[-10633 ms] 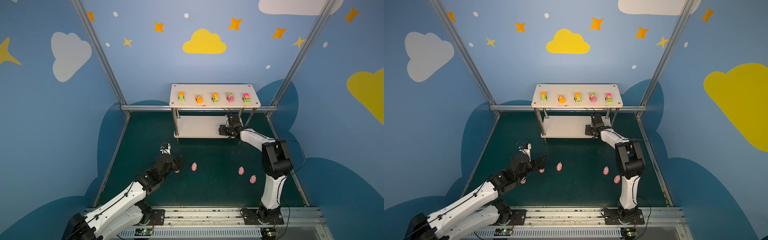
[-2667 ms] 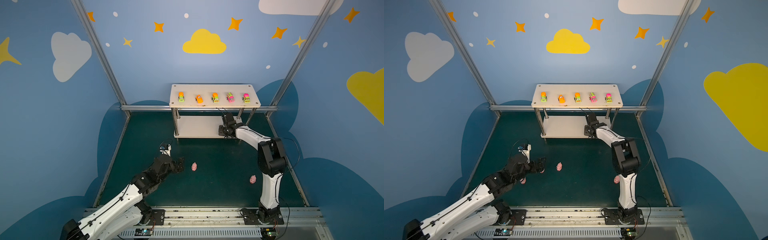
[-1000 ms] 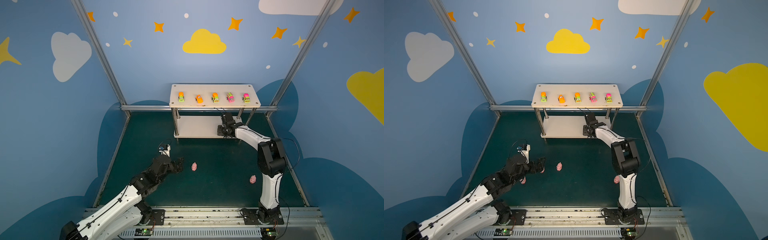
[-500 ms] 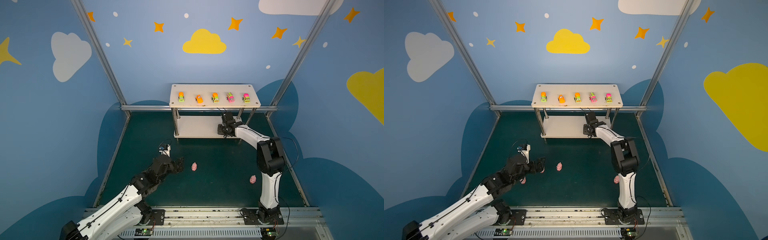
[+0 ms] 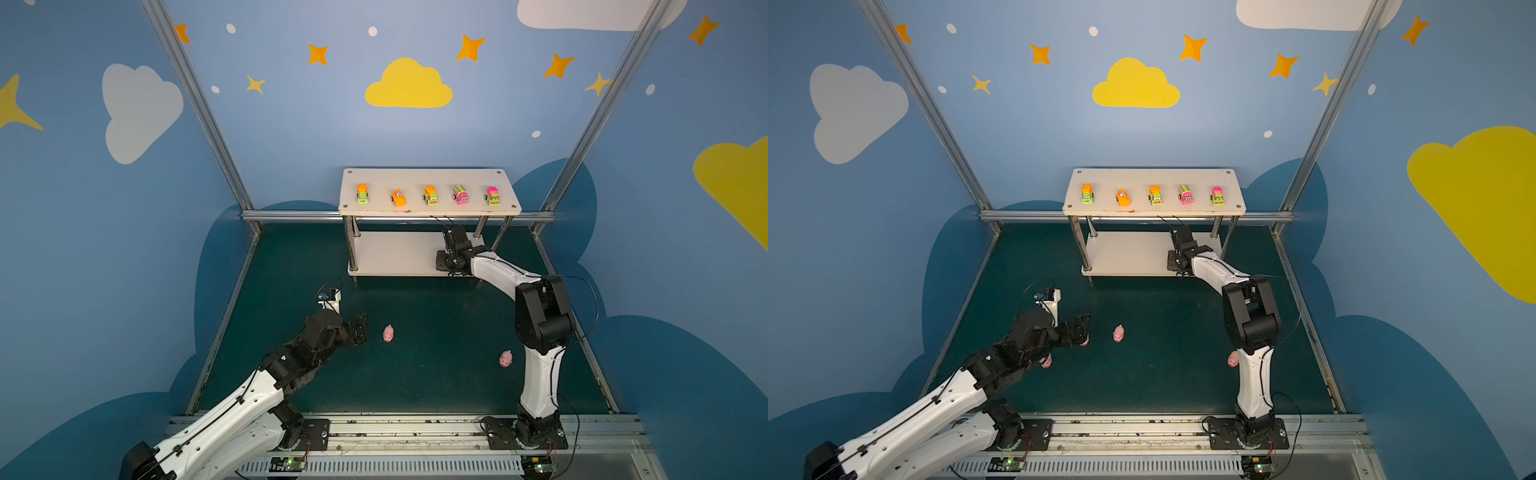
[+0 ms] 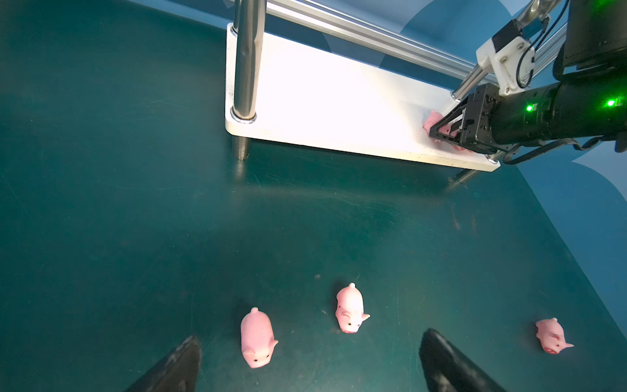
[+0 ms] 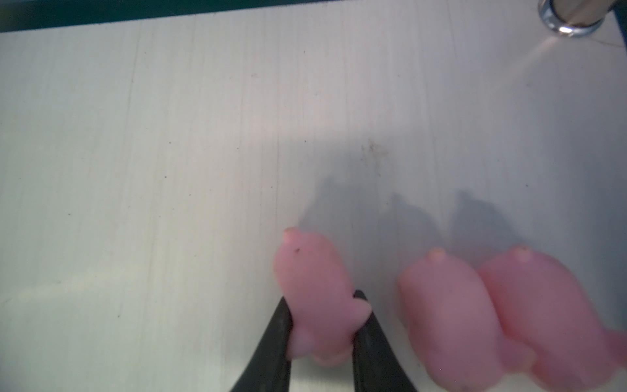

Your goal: Place and organize the plastic toys onto the shelf

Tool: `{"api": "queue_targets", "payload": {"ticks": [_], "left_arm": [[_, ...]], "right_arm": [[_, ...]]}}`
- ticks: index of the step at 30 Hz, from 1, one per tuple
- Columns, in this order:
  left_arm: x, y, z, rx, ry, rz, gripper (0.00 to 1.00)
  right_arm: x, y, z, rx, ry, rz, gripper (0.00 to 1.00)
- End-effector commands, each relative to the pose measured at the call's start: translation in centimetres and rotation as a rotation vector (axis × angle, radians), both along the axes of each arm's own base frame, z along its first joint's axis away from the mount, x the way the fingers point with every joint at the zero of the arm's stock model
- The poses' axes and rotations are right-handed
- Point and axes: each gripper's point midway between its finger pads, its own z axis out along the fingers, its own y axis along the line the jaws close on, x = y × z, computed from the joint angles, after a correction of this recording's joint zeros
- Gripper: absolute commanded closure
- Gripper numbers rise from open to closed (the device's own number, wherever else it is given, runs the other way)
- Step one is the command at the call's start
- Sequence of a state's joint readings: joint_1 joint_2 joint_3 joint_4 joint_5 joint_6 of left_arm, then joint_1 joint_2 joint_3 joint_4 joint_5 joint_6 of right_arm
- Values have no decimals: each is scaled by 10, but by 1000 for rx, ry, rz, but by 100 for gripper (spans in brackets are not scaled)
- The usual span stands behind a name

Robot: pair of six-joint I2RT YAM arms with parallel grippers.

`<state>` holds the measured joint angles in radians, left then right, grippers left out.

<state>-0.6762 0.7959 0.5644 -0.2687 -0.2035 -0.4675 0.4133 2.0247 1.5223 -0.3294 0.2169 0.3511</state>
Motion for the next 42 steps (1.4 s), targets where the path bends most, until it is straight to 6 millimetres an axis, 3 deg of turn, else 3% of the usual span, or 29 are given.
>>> {"api": "queue_targets", "payload": {"ticks": [1, 13, 23, 28, 34, 42], "left_arm": [[1, 0, 6, -16, -21, 2, 0], [-3, 1, 7, -35, -21, -2, 0], [-3, 0, 8, -36, -19, -7, 0], [-3, 0, 8, -38, -18, -10, 0], [-4, -2, 7, -44, -16, -14, 0], [-4, -1, 8, -45, -19, -12, 0]], "right_arm": [[-11, -7, 11, 0, -4, -24, 74], [-23, -11, 13, -6, 4, -33, 72], [-21, -6, 22, 19, -17, -23, 55], [-27, -6, 30, 29, -27, -17, 52], [-35, -7, 38, 43, -29, -15, 53], [-35, -6, 28, 41, -10, -18, 58]]}}
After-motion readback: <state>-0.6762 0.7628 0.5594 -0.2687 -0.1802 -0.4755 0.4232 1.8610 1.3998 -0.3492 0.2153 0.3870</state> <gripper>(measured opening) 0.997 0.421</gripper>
